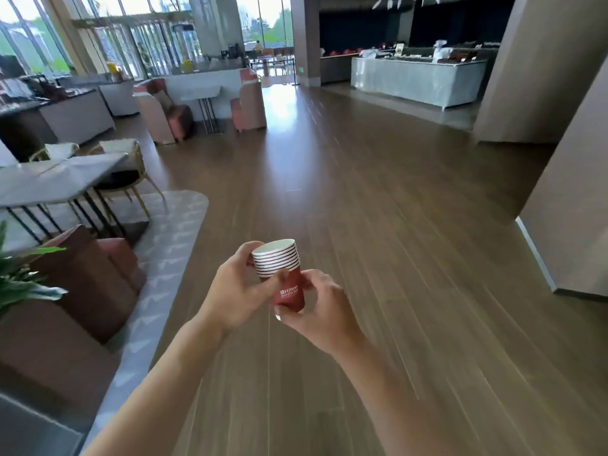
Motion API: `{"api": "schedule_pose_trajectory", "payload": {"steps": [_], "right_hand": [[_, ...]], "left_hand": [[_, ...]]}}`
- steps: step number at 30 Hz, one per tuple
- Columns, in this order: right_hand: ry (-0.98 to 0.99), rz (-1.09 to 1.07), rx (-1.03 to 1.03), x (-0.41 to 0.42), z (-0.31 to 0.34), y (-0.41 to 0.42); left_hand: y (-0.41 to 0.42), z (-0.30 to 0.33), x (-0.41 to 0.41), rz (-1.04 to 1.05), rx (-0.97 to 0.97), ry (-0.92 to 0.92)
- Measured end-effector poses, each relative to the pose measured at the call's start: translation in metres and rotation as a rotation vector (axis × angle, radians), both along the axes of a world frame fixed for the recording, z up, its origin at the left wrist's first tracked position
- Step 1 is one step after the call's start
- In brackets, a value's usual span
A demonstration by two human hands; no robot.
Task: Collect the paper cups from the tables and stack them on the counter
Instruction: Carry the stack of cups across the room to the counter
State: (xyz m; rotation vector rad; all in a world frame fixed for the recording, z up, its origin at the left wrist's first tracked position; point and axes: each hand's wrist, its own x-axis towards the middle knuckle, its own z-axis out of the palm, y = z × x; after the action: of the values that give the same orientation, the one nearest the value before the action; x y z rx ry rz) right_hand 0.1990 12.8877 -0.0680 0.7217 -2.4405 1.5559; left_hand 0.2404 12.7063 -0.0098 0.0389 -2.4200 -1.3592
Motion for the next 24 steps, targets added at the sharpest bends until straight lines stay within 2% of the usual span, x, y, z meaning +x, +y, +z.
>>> {"api": "schedule_pose_trajectory", "payload": {"steps": [12, 24], "right_hand": [[-0.010, -0.106, -0.009, -0.083, -0.006, 0.037], [0.042, -0.168, 0.079, -0.196, 0.019, -0.012]], "left_hand": [[0.031, -0.013, -0.104, -0.093, 0.017, -0.001], [-0.021, -0.005, -0.222, -0.130, 0.035, 0.062]]}}
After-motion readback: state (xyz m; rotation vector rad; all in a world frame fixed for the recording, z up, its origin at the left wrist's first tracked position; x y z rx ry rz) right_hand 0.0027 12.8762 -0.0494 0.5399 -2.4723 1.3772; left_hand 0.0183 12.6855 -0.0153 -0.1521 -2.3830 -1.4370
